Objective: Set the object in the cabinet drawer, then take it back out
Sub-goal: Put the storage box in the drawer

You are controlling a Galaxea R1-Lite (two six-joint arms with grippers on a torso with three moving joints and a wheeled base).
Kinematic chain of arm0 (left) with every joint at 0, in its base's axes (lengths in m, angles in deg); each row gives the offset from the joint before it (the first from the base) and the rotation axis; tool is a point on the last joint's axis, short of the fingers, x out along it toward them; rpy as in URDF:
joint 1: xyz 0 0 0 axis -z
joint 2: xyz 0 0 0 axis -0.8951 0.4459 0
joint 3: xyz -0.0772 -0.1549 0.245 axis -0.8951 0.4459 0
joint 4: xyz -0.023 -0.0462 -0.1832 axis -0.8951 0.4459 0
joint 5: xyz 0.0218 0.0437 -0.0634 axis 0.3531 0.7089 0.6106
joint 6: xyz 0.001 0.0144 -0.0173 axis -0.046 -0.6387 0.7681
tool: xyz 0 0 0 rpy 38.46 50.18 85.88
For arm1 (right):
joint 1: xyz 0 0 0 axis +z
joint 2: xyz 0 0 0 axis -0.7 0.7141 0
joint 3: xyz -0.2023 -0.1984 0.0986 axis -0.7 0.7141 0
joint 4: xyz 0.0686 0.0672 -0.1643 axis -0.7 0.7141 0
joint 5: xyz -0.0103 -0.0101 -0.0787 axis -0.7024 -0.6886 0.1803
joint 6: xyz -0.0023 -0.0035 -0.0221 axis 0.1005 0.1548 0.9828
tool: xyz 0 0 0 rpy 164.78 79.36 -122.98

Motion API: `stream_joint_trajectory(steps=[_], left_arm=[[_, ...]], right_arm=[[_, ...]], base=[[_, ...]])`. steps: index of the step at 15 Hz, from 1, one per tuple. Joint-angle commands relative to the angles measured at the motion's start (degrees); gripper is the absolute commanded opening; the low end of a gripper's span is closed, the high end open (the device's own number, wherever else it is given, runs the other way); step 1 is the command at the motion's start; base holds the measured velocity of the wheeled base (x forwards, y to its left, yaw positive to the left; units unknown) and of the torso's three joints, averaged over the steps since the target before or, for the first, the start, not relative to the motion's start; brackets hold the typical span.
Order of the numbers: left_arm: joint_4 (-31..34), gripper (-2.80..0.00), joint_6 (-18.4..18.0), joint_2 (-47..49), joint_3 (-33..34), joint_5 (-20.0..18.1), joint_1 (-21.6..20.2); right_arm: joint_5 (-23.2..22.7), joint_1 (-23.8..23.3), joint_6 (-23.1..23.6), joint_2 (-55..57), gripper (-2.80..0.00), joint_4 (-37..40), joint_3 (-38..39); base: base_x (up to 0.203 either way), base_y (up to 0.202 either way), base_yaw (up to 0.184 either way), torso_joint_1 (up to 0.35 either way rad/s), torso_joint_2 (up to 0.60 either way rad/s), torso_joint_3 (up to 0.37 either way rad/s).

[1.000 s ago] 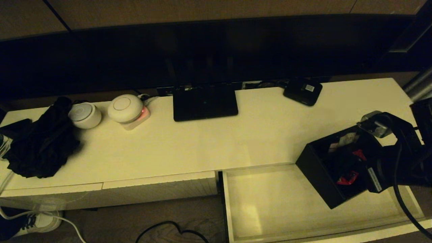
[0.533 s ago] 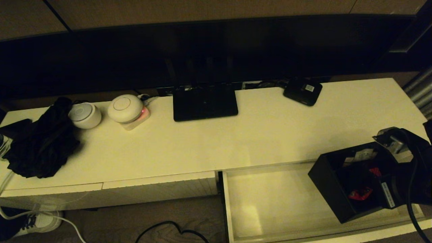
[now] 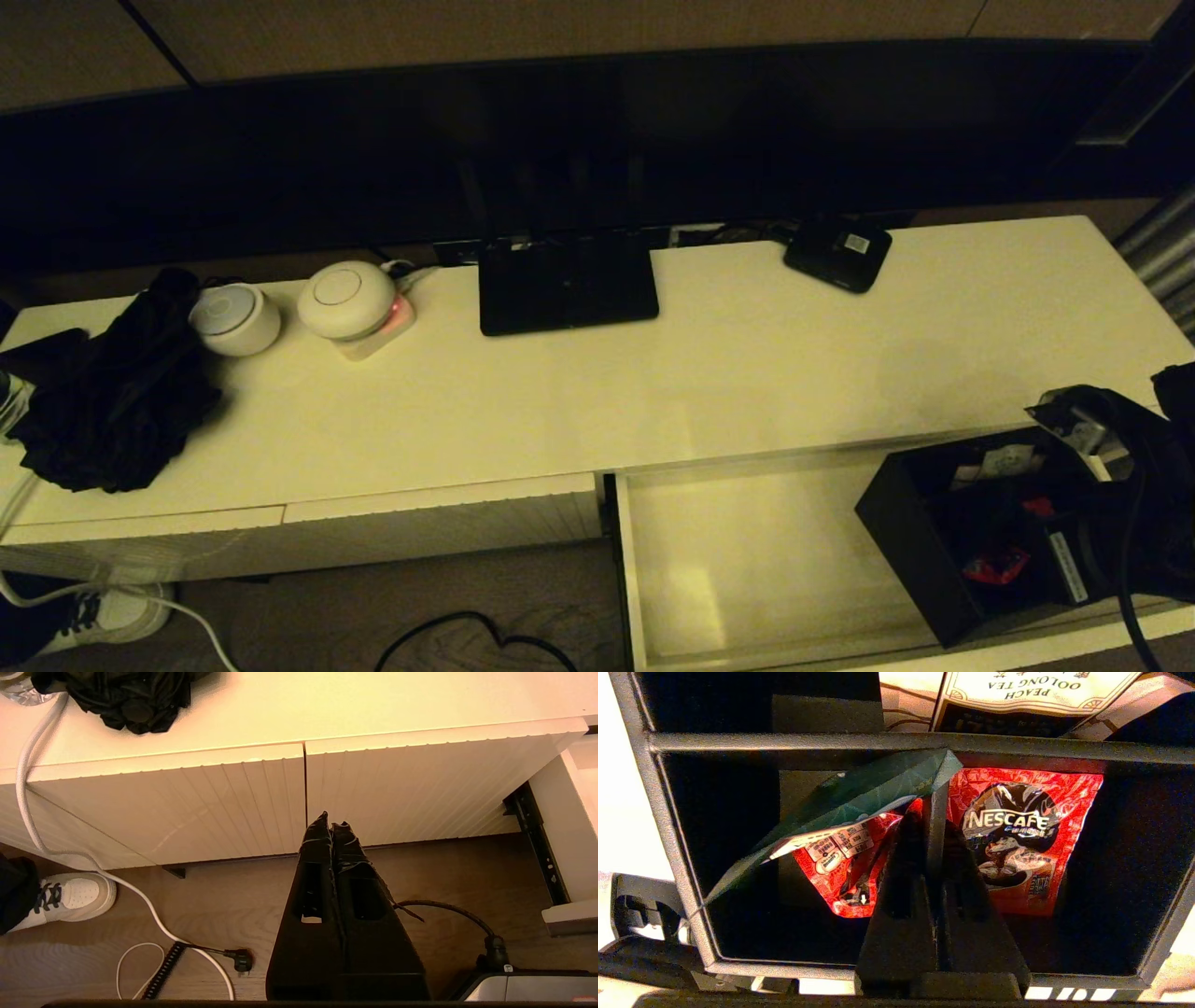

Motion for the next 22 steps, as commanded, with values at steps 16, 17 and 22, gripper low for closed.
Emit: stream_joint_trajectory(steps=[16,17,22], left_arm=[[0.0,-2.80,0.0,0.0,0.2,0.0,0.0],[0.0,-2.80,0.0,0.0,0.2,0.0,0.0],[0.0,-2.80,0.0,0.0,0.2,0.0,0.0]], right_arm=[[-0.4,-1.7,-0.2,14.4,-2.80,-19.4,2.5],[-0.4,-1.8,-0.1,14.7,-2.80,-20.3,2.8],[-0.8,-2.6,0.0,16.4,-2.80,-24.4,4.7]], base=[[0.000,0.000,0.000,0.000,0.00,0.000],[0.000,0.000,0.000,0.000,0.00,0.000],[0.000,0.000,0.000,0.000,0.00,0.000]])
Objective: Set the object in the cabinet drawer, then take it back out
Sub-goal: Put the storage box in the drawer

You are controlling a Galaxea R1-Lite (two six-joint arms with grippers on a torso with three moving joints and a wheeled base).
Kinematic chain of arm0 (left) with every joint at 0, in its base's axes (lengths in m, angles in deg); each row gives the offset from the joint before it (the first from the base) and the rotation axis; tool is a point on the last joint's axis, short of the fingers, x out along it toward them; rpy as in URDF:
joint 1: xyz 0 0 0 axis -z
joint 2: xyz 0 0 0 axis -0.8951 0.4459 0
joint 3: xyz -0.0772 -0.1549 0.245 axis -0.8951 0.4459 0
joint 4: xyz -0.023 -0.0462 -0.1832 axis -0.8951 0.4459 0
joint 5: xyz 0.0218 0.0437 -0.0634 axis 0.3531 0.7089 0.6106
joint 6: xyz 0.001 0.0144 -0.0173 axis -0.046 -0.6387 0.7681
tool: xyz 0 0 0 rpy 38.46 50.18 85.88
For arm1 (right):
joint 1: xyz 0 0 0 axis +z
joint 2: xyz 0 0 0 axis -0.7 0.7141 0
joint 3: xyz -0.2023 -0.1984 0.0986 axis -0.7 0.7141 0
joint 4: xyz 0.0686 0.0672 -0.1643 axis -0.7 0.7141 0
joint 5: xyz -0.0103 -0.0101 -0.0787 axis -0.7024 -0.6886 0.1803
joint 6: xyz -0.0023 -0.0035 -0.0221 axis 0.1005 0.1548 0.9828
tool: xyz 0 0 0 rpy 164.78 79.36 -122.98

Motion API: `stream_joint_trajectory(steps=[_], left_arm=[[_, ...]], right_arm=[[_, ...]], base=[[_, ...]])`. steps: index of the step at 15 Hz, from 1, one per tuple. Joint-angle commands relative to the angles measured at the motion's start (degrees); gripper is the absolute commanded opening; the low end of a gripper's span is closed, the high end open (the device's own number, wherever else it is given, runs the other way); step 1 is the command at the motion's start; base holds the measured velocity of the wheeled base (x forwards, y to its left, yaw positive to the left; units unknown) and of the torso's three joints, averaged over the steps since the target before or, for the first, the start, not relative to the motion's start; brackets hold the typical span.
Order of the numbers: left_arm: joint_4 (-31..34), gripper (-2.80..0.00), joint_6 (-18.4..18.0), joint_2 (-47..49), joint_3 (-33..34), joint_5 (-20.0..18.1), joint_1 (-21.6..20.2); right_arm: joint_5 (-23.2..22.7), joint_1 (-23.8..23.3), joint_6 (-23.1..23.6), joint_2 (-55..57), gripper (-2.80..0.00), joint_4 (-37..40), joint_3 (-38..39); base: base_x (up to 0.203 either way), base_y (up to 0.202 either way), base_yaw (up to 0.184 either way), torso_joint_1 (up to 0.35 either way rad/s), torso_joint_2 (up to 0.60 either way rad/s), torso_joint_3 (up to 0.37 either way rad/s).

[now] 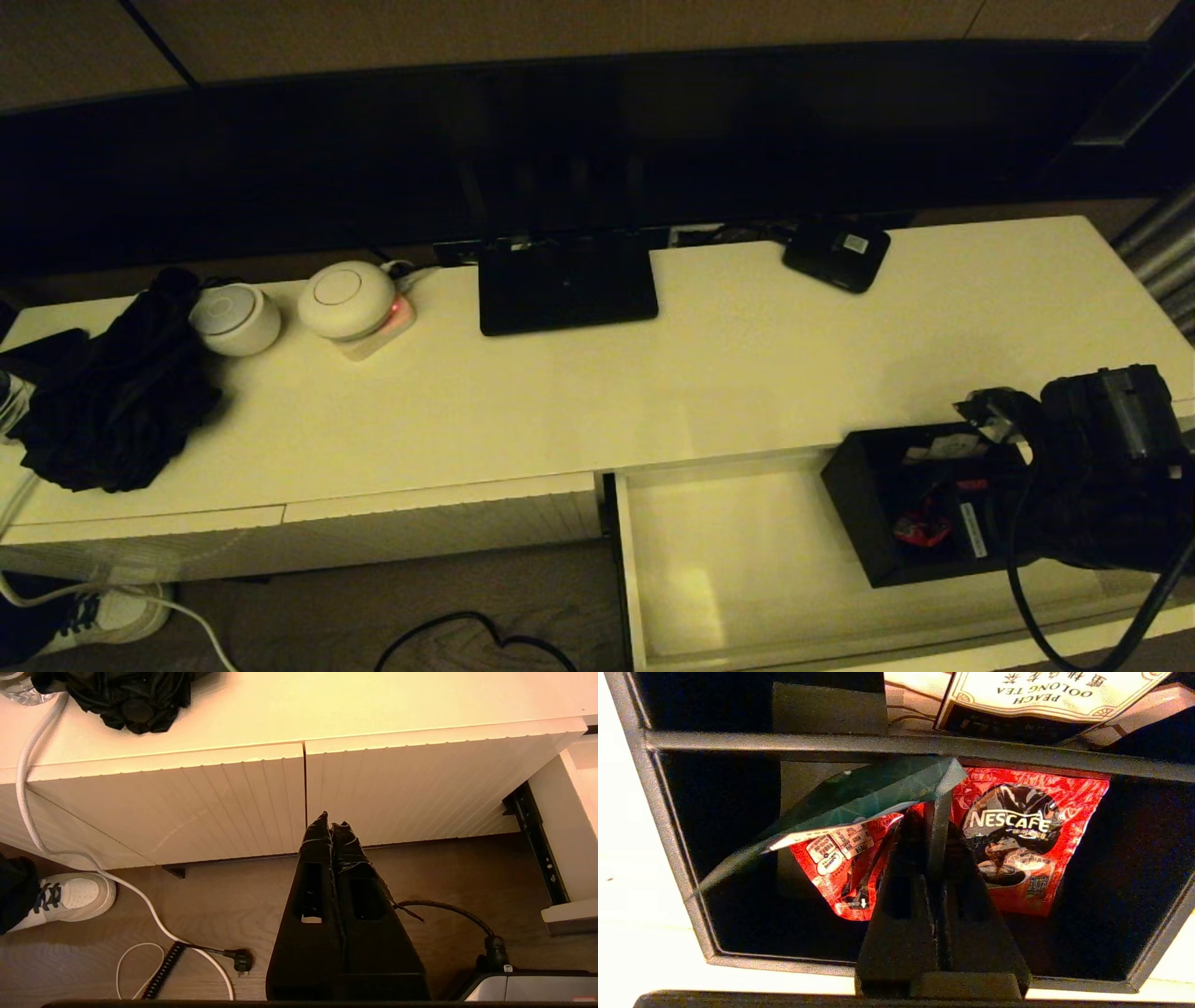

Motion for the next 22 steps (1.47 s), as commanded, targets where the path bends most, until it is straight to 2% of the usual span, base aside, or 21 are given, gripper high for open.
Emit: stream_joint_trajectory(steps=[1,10,22], left_arm=[[0.0,-2.80,0.0,0.0,0.2,0.1,0.0],[0.0,-2.80,0.0,0.0,0.2,0.1,0.0],[0.0,-2.80,0.0,0.0,0.2,0.0,0.0]], right_arm=[[-0.1,-0.3,-0.1,1.3,-2.80,-0.9,0.7],[-0.2,-0.2,0.3,-1.9,-2.80,-2.0,6.7],[-0.2,-0.2,0.1,5.0,-2.80,-10.0,9.9]], base=[[0.000,0.000,0.000,0.000,0.00,0.000],[0.000,0.000,0.000,0.000,0.00,0.000],[0.000,0.000,0.000,0.000,0.00,0.000]])
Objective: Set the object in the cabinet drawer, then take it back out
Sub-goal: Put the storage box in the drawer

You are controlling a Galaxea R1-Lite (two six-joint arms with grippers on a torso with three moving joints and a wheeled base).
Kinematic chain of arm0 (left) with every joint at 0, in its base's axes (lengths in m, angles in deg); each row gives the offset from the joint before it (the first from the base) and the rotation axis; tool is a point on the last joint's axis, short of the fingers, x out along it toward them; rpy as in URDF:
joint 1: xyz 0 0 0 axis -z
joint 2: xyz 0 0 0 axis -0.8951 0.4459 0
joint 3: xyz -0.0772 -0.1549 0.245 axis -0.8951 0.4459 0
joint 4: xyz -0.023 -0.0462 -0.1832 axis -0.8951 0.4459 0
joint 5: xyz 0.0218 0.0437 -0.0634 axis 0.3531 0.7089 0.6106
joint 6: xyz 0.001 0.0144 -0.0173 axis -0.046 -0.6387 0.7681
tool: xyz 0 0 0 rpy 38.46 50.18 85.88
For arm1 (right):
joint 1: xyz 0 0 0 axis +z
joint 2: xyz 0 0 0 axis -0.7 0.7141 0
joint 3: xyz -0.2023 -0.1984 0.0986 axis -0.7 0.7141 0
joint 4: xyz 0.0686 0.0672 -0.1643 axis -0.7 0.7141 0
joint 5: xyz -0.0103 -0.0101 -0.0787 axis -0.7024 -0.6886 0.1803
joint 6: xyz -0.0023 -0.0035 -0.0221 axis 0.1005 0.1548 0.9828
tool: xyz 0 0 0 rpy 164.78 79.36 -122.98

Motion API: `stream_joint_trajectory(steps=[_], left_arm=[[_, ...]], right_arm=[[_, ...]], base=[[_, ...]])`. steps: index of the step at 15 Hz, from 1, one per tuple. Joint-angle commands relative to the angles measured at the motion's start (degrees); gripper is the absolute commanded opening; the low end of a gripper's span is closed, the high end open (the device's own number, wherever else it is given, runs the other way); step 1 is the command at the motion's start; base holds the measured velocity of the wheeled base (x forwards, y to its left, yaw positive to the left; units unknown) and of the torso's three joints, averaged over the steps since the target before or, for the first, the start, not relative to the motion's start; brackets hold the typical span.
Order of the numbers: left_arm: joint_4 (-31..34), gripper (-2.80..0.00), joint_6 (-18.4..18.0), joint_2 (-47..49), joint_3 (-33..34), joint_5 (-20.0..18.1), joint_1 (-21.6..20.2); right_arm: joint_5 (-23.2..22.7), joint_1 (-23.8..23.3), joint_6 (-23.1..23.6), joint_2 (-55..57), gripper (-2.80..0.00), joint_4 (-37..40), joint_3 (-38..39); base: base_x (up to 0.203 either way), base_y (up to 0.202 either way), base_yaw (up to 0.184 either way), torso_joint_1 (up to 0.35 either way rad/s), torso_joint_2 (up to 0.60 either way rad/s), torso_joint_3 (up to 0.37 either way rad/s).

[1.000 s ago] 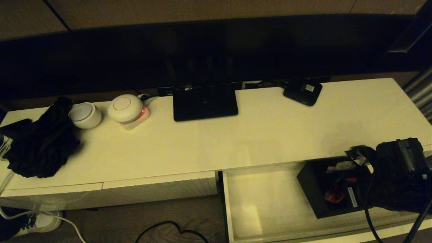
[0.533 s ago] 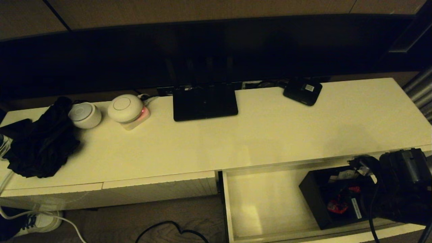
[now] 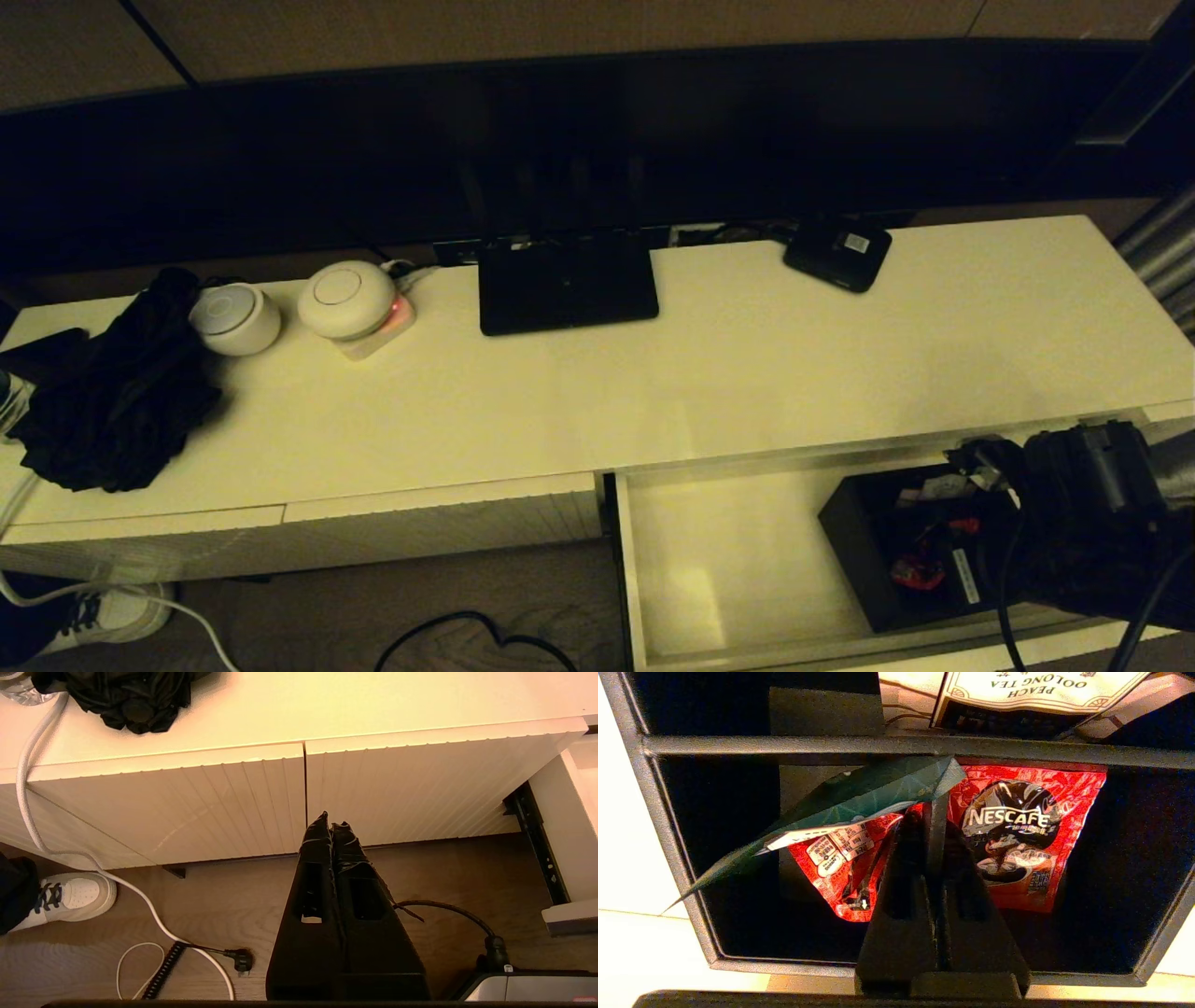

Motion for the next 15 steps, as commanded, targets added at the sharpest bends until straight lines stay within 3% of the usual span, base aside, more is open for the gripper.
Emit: stream_joint_trajectory(steps=[1,8,15], left_arm=[[0.0,-2.80,0.0,0.0,0.2,0.0,0.0],[0.0,-2.80,0.0,0.0,0.2,0.0,0.0],[0.0,-2.80,0.0,0.0,0.2,0.0,0.0]], right_arm=[[0.0,0.0,0.0,1.3,-2.80,-0.7,1.1],[0.4,0.1,0.1,6.1,-2.80,-5.5,-0.4],[0.1,0.2,0.1,8.4,-2.80,-5.5,-2.6]], base=[[0.000,0.000,0.000,0.000,0.00,0.000],[0.000,0.000,0.000,0.000,0.00,0.000],[0.000,0.000,0.000,0.000,0.00,0.000]])
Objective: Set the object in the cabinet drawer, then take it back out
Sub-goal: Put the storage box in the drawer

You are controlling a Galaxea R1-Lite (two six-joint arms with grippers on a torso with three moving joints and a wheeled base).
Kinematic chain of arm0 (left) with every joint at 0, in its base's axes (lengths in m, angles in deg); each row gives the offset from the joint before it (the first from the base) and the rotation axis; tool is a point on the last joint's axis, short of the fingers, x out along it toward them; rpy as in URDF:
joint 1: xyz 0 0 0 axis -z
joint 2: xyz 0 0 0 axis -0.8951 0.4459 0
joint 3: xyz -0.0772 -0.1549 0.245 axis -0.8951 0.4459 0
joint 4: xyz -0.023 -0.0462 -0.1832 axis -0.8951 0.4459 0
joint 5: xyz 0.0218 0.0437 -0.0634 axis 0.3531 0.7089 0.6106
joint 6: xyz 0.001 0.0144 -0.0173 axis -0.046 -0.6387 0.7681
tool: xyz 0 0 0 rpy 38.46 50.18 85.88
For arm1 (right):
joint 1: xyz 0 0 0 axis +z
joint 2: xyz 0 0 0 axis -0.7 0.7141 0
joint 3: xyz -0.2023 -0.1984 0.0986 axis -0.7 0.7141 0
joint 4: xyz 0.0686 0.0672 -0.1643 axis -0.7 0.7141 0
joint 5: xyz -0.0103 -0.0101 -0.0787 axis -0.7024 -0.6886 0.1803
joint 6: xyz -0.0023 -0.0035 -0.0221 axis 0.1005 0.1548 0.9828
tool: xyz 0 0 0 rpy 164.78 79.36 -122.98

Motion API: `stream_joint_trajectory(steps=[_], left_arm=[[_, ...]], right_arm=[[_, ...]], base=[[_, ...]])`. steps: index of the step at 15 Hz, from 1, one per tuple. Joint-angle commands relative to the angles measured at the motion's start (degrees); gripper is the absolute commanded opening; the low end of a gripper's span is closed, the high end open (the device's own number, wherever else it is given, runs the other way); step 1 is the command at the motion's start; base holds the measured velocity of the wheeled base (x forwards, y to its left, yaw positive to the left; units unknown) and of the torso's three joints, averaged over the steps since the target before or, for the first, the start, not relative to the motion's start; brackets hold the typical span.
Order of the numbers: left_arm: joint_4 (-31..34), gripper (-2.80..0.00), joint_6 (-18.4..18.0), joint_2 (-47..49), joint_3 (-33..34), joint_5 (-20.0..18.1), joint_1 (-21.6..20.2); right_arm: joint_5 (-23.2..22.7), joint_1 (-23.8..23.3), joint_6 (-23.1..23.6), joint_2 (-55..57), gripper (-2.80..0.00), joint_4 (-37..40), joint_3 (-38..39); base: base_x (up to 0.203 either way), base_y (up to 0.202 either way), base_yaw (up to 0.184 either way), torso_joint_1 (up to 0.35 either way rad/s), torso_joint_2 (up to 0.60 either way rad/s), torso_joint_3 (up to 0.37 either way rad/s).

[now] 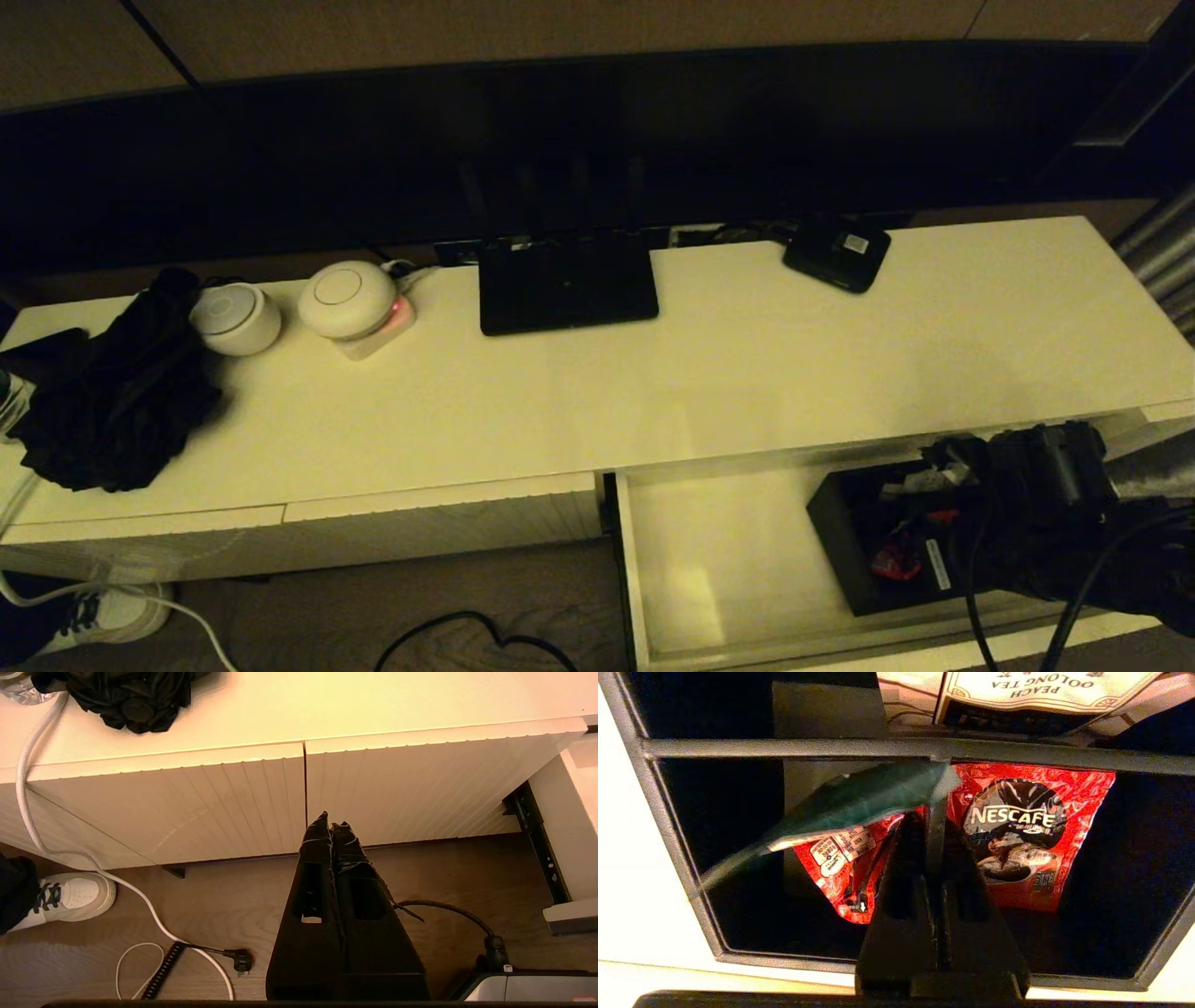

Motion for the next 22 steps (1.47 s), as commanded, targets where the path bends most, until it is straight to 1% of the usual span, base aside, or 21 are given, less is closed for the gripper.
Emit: stream_joint_trajectory(steps=[1,10,11,18,22], left_arm=[[0.0,-2.80,0.0,0.0,0.2,0.0,0.0],[0.0,-2.80,0.0,0.0,0.2,0.1,0.0],[0.0,-2.80,0.0,0.0,0.2,0.1,0.0],[0.0,-2.80,0.0,0.0,0.2,0.1,0.0],[0.0,-2.80,0.0,0.0,0.2,0.1,0.0]], right_arm=[[-0.1,0.2,0.0,1.6,-2.80,-0.1,-1.0],[0.4,0.2,0.1,0.1,-2.80,0.2,-0.5],[0.4,0.2,0.1,-0.2,0.00,0.3,-0.8],[0.2,0.3,0.2,-2.2,0.00,0.4,0.1],[0.0,0.2,0.4,-7.0,0.00,0.8,0.1]], base=[[0.000,0.000,0.000,0.000,0.00,0.000],[0.000,0.000,0.000,0.000,0.00,0.000],[0.000,0.000,0.000,0.000,0.00,0.000],[0.000,0.000,0.000,0.000,0.00,0.000],[0.000,0.000,0.000,0.000,0.00,0.000]])
